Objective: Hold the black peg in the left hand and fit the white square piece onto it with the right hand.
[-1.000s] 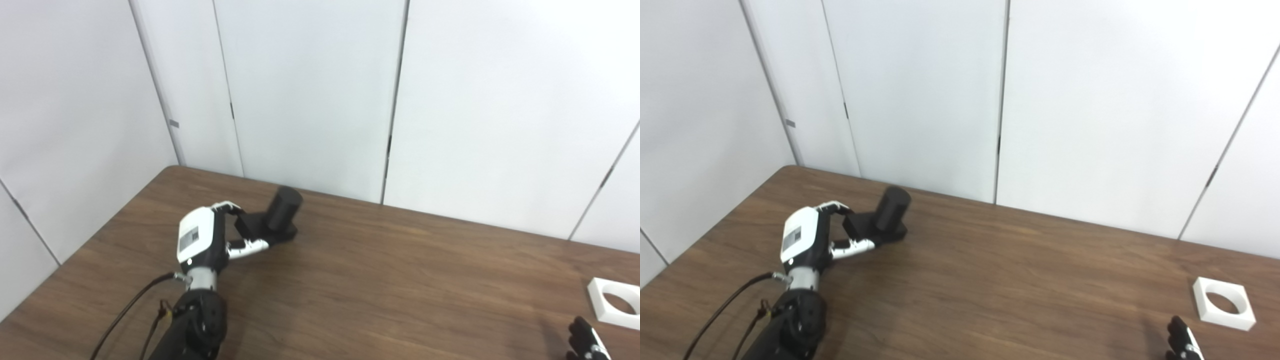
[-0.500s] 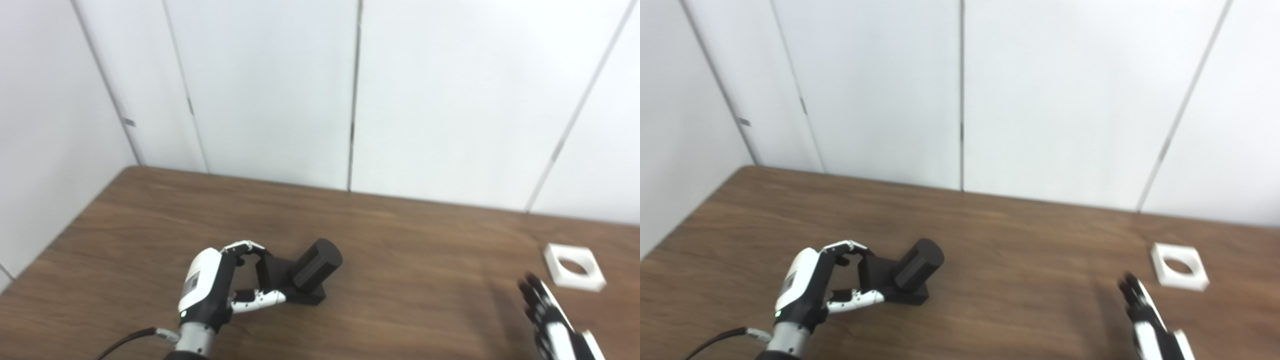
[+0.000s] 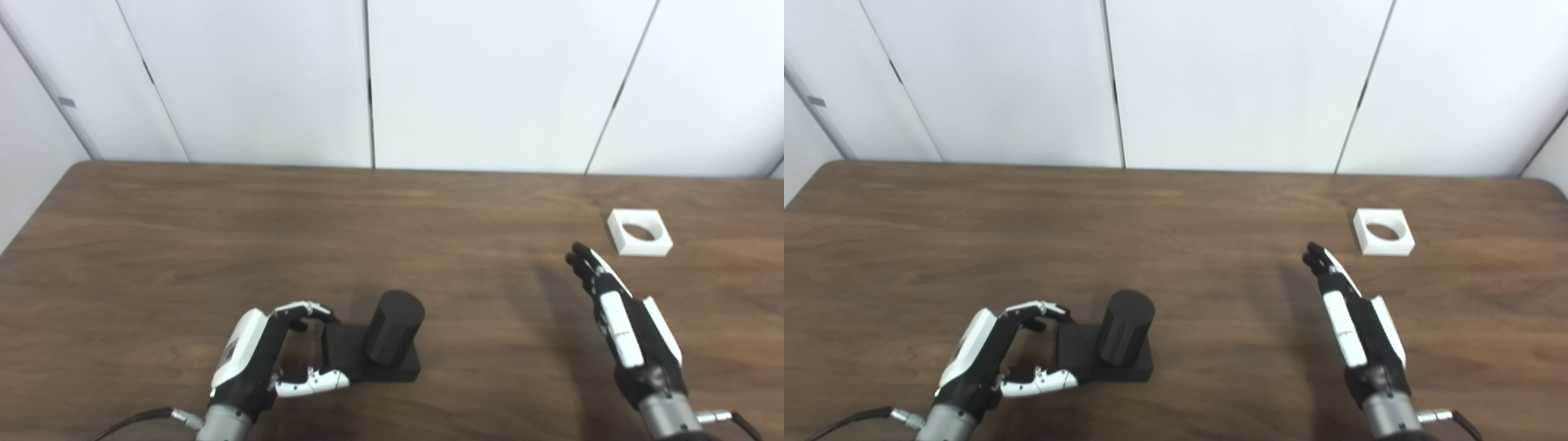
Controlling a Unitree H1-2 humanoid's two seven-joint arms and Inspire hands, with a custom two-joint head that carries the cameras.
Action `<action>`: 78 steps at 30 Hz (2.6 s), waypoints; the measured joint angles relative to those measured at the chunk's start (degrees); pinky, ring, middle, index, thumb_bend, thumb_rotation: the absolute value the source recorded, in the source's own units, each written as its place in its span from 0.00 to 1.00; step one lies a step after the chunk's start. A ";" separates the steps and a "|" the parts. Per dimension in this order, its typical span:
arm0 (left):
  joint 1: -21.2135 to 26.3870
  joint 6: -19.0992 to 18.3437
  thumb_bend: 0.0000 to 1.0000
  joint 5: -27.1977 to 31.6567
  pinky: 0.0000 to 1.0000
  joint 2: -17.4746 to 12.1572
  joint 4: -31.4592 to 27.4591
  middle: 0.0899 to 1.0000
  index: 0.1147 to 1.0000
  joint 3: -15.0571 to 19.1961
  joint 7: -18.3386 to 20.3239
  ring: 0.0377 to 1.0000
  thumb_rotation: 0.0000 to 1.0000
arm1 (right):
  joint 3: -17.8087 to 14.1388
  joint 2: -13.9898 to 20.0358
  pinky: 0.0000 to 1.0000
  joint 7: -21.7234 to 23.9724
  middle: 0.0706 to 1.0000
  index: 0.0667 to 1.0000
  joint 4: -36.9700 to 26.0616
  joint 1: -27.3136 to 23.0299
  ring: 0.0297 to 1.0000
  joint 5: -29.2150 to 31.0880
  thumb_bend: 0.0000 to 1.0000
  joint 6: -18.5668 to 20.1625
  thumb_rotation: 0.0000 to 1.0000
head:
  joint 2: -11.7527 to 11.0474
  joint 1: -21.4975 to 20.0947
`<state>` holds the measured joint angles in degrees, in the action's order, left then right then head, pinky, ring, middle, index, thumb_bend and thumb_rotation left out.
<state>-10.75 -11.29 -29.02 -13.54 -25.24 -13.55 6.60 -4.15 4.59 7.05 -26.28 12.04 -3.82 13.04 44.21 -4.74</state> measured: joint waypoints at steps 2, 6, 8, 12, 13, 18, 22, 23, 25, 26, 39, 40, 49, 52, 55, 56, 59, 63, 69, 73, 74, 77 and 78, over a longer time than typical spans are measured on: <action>-0.67 0.97 0.52 0.00 0.71 0.00 0.01 0.72 0.42 -0.52 0.00 0.78 0.05 | 0.14 -0.05 1.00 -0.04 0.90 0.90 -0.54 0.00 0.94 0.01 0.55 0.29 1.00 | 0.35 -0.26; -1.13 2.84 0.52 -0.50 0.72 -0.35 0.75 0.72 0.42 -1.89 0.00 0.80 0.05 | 0.18 -0.11 1.00 -0.09 0.91 0.89 -1.39 0.02 0.95 0.04 0.55 1.03 1.00 | 0.88 -0.62; -1.16 3.64 0.52 -2.04 0.71 -0.89 1.01 0.72 0.42 -2.60 -0.01 0.79 0.05 | 0.25 -0.11 1.00 -0.09 0.90 0.89 -1.64 0.02 0.95 0.03 0.54 2.00 1.00 | 1.15 -0.70; -0.96 5.91 0.52 -7.02 0.70 -1.79 2.38 0.71 0.42 -4.21 -1.37 0.79 0.05 | 0.29 -0.11 1.00 -0.10 0.90 0.89 -2.78 0.03 0.95 0.00 0.54 3.07 1.00 | 1.76 -1.14; -0.81 6.65 0.52 -8.76 0.71 -1.95 2.94 0.71 0.42 -4.72 -1.87 0.80 0.05 | 0.28 -0.11 1.00 -0.11 0.90 0.88 -3.14 0.03 0.95 -0.01 0.55 3.30 1.00 | 1.85 -1.32; -0.71 7.45 0.52 -16.93 0.74 -2.45 3.56 0.71 0.42 -7.06 -2.53 0.79 0.05 | 0.27 -0.11 1.00 -0.12 0.90 0.88 -3.36 0.04 0.95 -0.05 0.56 4.70 1.00 | 2.11 -1.67; -0.51 7.47 0.52 -23.21 0.77 -2.42 4.05 0.70 0.42 -8.61 -3.20 0.79 0.05 | 0.18 -0.10 1.00 -0.14 0.90 0.88 -3.58 0.04 0.94 -0.02 0.55 4.75 1.00 | 2.29 -2.37; -0.50 7.47 0.52 -24.46 0.79 -2.43 4.09 0.70 0.42 -8.82 -3.20 0.79 0.05 | 0.17 -0.11 1.00 -0.15 0.90 0.88 -3.70 0.04 0.94 0.00 0.54 4.81 1.00 | 2.37 -2.55; -0.48 7.45 0.52 -26.08 0.81 -2.43 4.24 0.70 0.42 -9.10 -3.20 0.79 0.05 | 0.14 -0.11 1.00 -0.20 0.90 0.88 -4.03 0.04 0.93 0.00 0.54 4.99 1.00 | 2.38 -2.73; -0.47 7.47 0.52 -26.61 0.81 -2.44 4.44 0.70 0.42 -9.17 -3.21 0.79 0.05 | 0.11 -0.11 1.00 -0.25 0.90 0.88 -4.15 0.04 0.93 -0.02 0.55 5.10 1.00 | 2.38 -2.90; -0.59 8.72 0.52 -29.75 0.80 -3.27 4.91 0.69 0.42 -9.18 -4.72 0.77 0.05 | -2.35 3.64 0.91 -0.18 0.89 0.84 -8.23 -1.66 0.91 -7.17 0.63 7.60 0.39 | 0.53 -9.58; -0.49 8.72 0.52 -29.75 0.80 -3.42 4.92 0.69 0.42 -9.15 -4.69 0.77 0.05 | -1.81 7.07 0.95 0.89 0.90 0.83 -8.58 -1.69 0.92 -9.61 0.66 8.31 0.36 | 0.36 -10.45; -1.34 8.09 0.52 -30.19 0.78 -3.84 4.77 0.69 0.42 -8.13 -4.65 0.77 0.05 | -0.87 23.20 0.91 8.34 0.95 0.77 -5.15 -11.56 0.99 -23.85 0.92 13.96 0.21 | -0.52 -13.36; -1.18 8.37 0.52 -30.19 0.78 -3.81 4.64 0.69 0.42 -8.28 -4.58 0.77 0.05 | 1.01 24.43 0.97 11.67 0.97 0.78 -0.63 -16.00 1.00 -25.11 0.94 14.03 0.17 | -0.61 -13.80; -1.16 8.84 0.52 -30.15 0.78 -3.79 4.56 0.69 0.42 -8.32 -4.48 0.77 0.05 | 2.70 27.49 1.00 13.77 0.98 0.79 3.83 -20.71 1.00 -26.76 0.96 14.00 0.17 | -0.70 -14.15; -1.17 8.91 0.52 -30.14 0.77 -3.81 4.57 0.69 0.42 -8.29 -4.47 0.76 0.05 | 3.35 28.83 1.00 14.23 0.98 0.79 5.58 -22.47 1.00 -27.25 0.96 13.98 0.16 | -0.70 -14.15; -1.35 8.97 0.52 -30.13 0.78 -3.82 4.56 0.69 0.42 -8.06 -4.36 0.76 0.05 | 4.05 31.38 1.00 15.32 0.99 0.80 8.65 -25.97 1.00 -28.58 0.95 13.98 0.13 | -0.79 -14.24; -1.72 9.06 0.52 -30.10 0.78 -3.86 4.46 0.69 0.42 -7.60 -4.31 0.77 0.05 | 7.41 32.69 1.00 16.27 0.99 0.81 14.30 -29.85 1.00 -30.59 0.95 13.79 0.15 | -0.96 -14.24; -1.71 9.25 0.52 -30.11 0.78 -3.79 4.45 0.69 0.42 -7.65 -4.30 0.77 0.05 | 11.34 32.78 1.00 16.64 0.99 0.81 22.50 -33.80 1.00 -31.73 0.94 11.47 0.15 | -1.23 -14.06; -1.76 9.26 0.52 -30.11 0.78 -3.77 4.45 0.69 0.42 -7.64 -4.29 0.77 0.05 | 12.81 32.91 1.00 16.28 1.00 0.82 26.20 -36.43 1.00 -32.45 0.92 10.64 0.17 | -1.23 -14.06; -1.79 9.26 0.52 -30.11 0.78 -3.78 4.44 0.69 0.42 -7.64 -4.29 0.77 0.05 | 13.44 33.05 1.00 16.30 0.99 0.82 27.15 -37.06 1.00 -32.92 0.92 10.58 0.16 | -1.23 -14.06; -1.88 9.26 0.52 -30.11 0.78 -3.73 4.38 0.69 0.42 -7.64 -4.29 0.77 0.05 | 15.33 33.44 1.00 16.37 0.99 0.82 30.22 -38.63 1.00 -34.13 0.92 10.23 0.17 | -1.14 -14.15; -1.92 9.26 0.52 -30.11 0.79 -3.74 4.34 0.69 0.42 -7.62 -4.29 0.77 0.05 | 16.01 33.50 1.00 16.38 0.99 0.82 31.24 -39.15 1.00 -34.44 0.92 9.84 0.17 | -1.14 -14.15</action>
<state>-12.67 -2.04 -59.14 -17.27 -20.90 -21.18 2.31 11.86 38.08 23.43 4.96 -27.12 -38.26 22.88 43.07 -18.90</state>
